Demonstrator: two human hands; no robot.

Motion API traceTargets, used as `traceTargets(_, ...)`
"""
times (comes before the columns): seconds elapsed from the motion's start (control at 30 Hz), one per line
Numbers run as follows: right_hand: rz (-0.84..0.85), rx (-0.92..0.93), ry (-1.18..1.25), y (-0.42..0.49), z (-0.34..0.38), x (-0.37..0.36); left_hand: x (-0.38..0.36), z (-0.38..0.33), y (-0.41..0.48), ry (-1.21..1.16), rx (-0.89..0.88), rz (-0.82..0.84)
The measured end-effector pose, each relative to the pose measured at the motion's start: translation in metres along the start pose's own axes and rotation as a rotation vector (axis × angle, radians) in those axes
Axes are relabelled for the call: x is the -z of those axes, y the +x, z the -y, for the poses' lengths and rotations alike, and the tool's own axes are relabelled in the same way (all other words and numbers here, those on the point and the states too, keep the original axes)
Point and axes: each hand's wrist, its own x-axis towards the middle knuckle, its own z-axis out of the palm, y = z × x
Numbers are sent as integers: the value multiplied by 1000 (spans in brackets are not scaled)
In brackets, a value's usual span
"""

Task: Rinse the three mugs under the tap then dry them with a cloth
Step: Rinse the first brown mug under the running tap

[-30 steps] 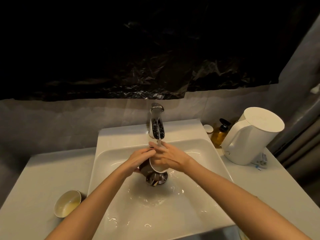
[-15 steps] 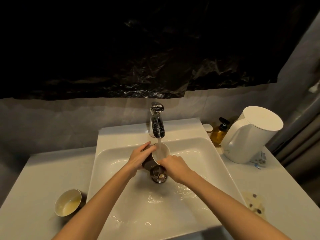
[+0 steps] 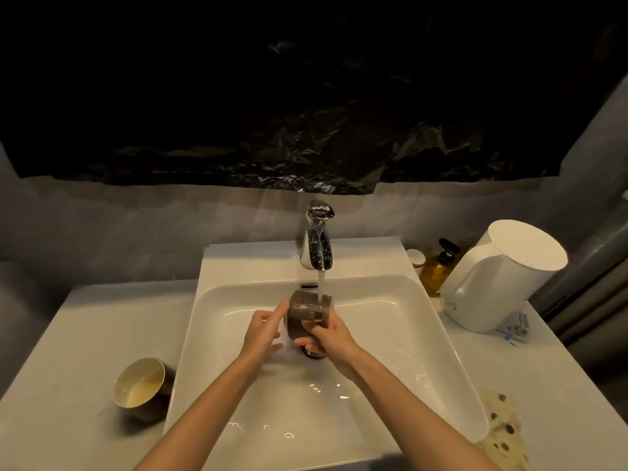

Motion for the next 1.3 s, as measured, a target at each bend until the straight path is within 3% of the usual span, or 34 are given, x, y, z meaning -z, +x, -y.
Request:
traceTargets(0.13, -4, -12, 24, 0, -21, -10, -2, -3, -1, -37, 137, 99)
traceTargets(0.23, -21, 44, -47, -2, -30, -17, -9, -7, 2, -107, 184, 21)
traceTargets(0.37, 34, 68, -131, -5, -34, -16, -20, -15, 3, -236, 160, -2)
traceTargets(0.5, 76, 16, -253, -11, -30, 0, -23, -24, 4, -207, 45, 14)
traceTargets(0.57, -18, 88, -321, -16, -28, 11, -21, -26, 6, -153, -29, 39)
traceTargets(0.67, -341, 291, -449, -17, -22, 22, -18, -26, 6, -53, -127, 85)
traceTargets(0.7, -375, 340, -490, -15, -18, 20, -18, -25, 6, -37, -146, 101)
traceTargets(0.83, -260, 366, -507, 3, -6, -1, -27, -22, -5, -169, -157, 164)
traceTargets(0.9, -316, 391, -599, 11, -4, -9, -30, -22, -7, -308, -132, 173)
traceTargets(1.0, -485, 386, -635, 19, 1, -15, -30, -23, -9, -327, -121, 161)
traceTargets(1.13, -577, 262, -451, 33, 12, -24, -34, -22, -12, -315, -112, 119)
traceTargets(1.3, -521, 508, -732, 24, -8, -23, -32, -22, -4, -339, -89, 119)
